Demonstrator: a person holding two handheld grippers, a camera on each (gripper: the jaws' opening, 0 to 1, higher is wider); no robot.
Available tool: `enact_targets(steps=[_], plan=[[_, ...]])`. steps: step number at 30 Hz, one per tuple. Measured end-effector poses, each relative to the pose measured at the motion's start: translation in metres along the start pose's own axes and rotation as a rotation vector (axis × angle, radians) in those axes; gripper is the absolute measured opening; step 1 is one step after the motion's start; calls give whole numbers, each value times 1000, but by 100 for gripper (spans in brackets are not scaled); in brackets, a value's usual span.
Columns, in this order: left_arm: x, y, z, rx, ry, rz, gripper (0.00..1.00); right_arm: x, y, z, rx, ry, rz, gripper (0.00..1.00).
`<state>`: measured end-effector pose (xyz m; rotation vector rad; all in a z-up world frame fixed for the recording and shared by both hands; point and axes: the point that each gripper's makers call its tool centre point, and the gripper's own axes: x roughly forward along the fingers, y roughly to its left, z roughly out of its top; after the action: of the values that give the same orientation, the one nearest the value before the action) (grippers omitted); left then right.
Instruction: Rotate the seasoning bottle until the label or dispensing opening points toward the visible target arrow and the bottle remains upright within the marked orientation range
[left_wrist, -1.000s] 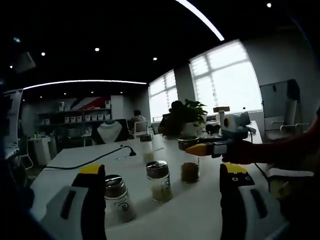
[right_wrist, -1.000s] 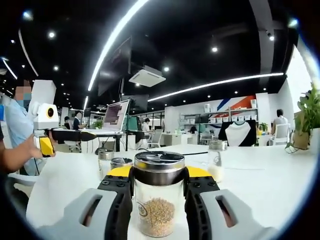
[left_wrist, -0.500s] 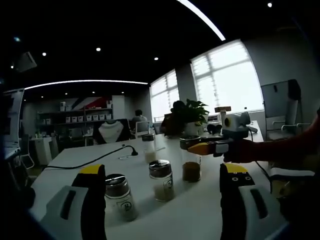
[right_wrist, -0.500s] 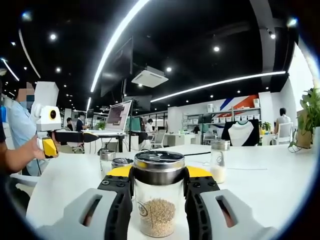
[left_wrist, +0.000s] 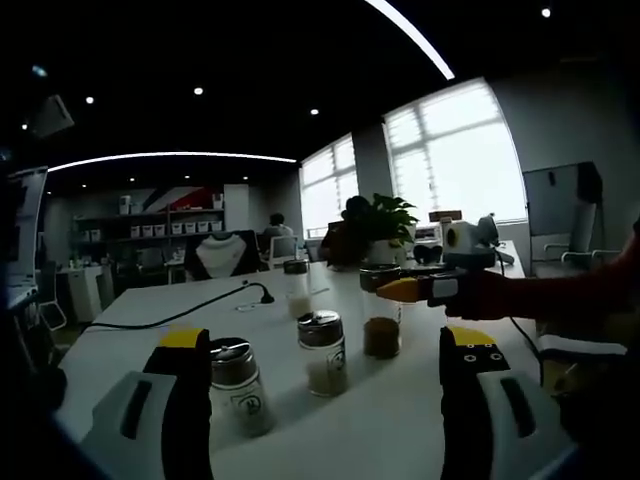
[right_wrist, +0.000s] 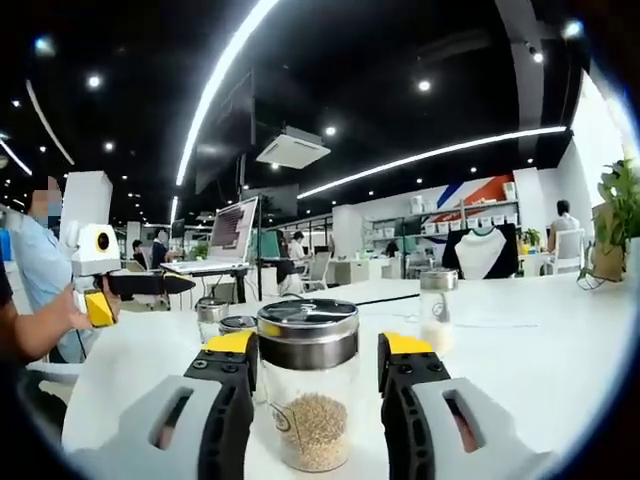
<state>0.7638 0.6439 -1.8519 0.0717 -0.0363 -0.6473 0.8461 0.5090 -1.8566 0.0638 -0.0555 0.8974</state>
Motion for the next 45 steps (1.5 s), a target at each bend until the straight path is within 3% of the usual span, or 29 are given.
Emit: enact_targets(steps=[3,12,27,30,36,40,43,45], plan=[[-1,1,0,2,0,1,100,-2,1,6,10,-6,5,54],[-1,-2,0,-11,14,-10,100,-12,12,12,-85,62,24,61],[-5,6,0,-101,-13,-7,100,-57,1,16,-108,96,-73,81],[-3,6,-5,-67,-6,-3,100,-66,-2,19,-103,92,-91,87],[-3,8,-5,-83,0,8,100,-76,1,13,-81,115,-94,99],[-5,11,-8,-85,37,19,100,-84,-2,14,-64,103,-106,99],[-7,18,-15,0,76,51,100,-86,-1,17,-54,86,-109,99],[-7,18,-16,2,83,51,100,-86,-1,20,-61,80,-116,99]])
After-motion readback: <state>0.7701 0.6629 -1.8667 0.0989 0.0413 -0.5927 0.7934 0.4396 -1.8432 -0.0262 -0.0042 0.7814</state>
